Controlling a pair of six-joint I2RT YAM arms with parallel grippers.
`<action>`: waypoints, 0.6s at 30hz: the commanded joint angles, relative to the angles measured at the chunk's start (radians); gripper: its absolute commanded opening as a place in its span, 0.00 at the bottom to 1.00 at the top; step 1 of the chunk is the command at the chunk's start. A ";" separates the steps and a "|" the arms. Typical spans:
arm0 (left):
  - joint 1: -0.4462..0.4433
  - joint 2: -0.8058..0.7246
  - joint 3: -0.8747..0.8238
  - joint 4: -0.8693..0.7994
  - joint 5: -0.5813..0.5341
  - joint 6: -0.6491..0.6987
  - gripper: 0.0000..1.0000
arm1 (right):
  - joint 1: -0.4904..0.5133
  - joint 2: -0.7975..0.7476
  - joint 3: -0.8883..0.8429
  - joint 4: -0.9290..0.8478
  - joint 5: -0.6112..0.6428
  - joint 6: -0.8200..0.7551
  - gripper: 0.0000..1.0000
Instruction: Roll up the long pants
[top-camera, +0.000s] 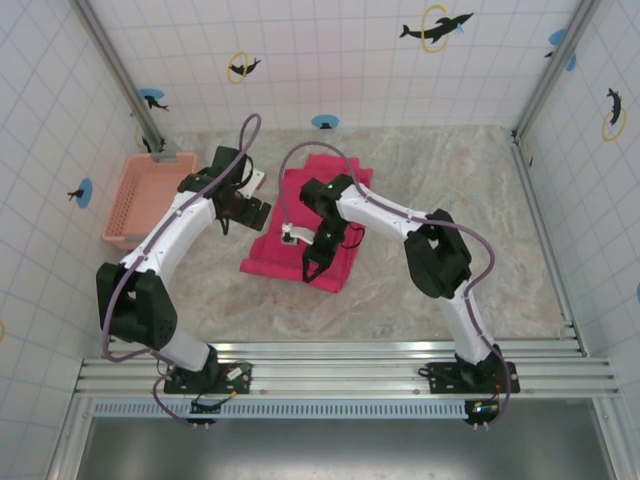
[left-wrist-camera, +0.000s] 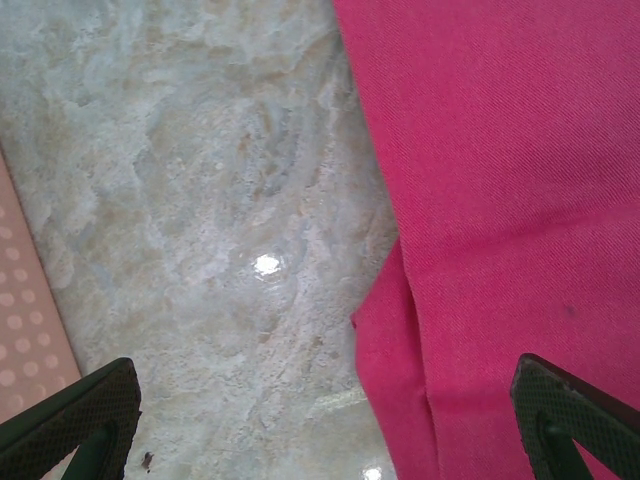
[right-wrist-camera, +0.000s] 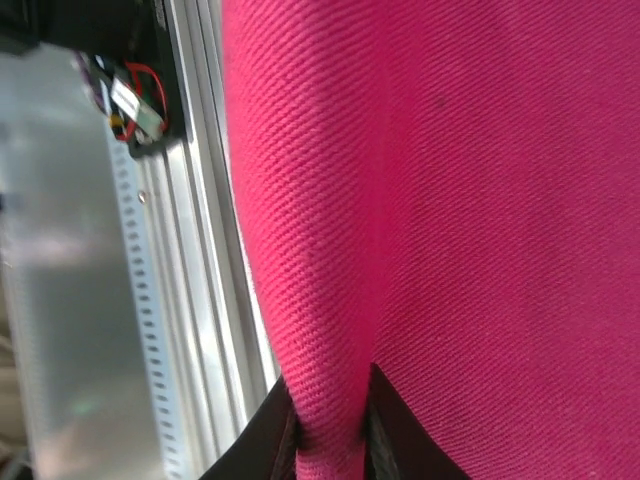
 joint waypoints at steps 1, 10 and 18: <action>-0.027 0.020 0.021 -0.036 0.008 0.029 0.97 | -0.058 0.102 0.058 -0.073 -0.094 0.066 0.19; -0.077 0.070 0.053 -0.079 0.026 0.031 0.97 | -0.151 0.271 0.200 -0.050 -0.075 0.150 0.20; -0.147 0.099 0.070 -0.112 0.024 0.010 0.94 | -0.173 0.329 0.243 -0.035 -0.038 0.168 0.20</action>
